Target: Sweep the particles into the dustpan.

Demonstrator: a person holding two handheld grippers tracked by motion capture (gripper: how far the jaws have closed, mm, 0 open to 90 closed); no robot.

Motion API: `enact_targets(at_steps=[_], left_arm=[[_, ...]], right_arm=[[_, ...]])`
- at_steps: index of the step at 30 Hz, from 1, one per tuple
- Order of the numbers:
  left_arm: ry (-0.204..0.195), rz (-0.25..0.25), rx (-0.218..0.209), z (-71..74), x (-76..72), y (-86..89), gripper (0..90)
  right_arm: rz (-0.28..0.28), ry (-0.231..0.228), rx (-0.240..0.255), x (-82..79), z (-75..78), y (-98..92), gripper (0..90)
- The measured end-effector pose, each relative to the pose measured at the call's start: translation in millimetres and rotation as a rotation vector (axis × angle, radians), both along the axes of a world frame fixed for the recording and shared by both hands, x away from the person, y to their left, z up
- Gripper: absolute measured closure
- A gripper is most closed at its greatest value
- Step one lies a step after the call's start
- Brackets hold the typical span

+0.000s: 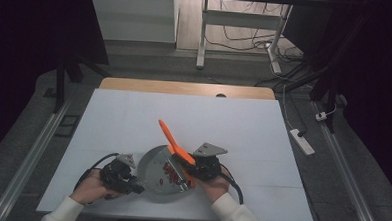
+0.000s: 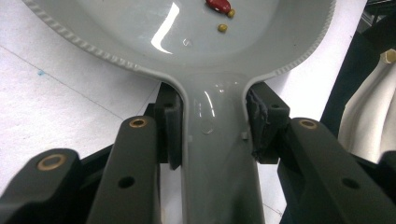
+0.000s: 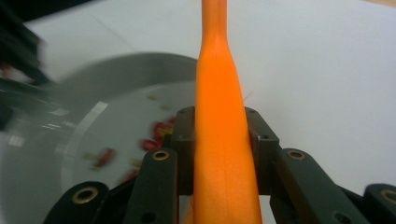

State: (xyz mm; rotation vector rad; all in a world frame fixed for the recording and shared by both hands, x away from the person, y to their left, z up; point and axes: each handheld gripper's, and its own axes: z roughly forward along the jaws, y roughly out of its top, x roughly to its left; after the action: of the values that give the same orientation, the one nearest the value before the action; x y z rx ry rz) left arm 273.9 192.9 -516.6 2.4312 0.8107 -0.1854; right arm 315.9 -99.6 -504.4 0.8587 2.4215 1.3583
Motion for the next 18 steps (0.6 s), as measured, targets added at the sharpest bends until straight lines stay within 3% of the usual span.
enact_targets(at_steps=[2, 6, 7, 12, 15, 18], left_arm=[[0.0, 0.001, 0.001, -0.2, 0.0, -0.1, 61.5], [-0.001, -0.002, 0.002, -0.2, 0.1, 0.2, 61.5], [0.001, -0.001, -0.001, -0.4, 0.0, 0.0, 61.4], [-0.006, 0.0, 0.001, -0.2, -0.1, 0.0, 61.4], [-0.007, 0.001, 0.001, -0.1, -0.2, 0.0, 61.4], [-0.005, 0.0, 0.0, -0.3, -0.1, 0.0, 61.4]], right_arm=[[0.037, 0.014, 0.015, -2.8, 0.9, 4.8, 69.9], [0.064, -0.046, 0.01, -6.1, 8.0, 7.0, 69.9], [0.034, -0.072, 0.02, -3.7, 14.6, 0.3, 69.9], [-0.027, -0.089, 0.023, 4.5, 19.5, -15.4, 69.9], [-0.063, -0.074, 0.016, 10.6, 17.4, -24.7, 69.8], [-0.064, -0.055, 0.0, 11.1, 12.3, -27.3, 69.9]])
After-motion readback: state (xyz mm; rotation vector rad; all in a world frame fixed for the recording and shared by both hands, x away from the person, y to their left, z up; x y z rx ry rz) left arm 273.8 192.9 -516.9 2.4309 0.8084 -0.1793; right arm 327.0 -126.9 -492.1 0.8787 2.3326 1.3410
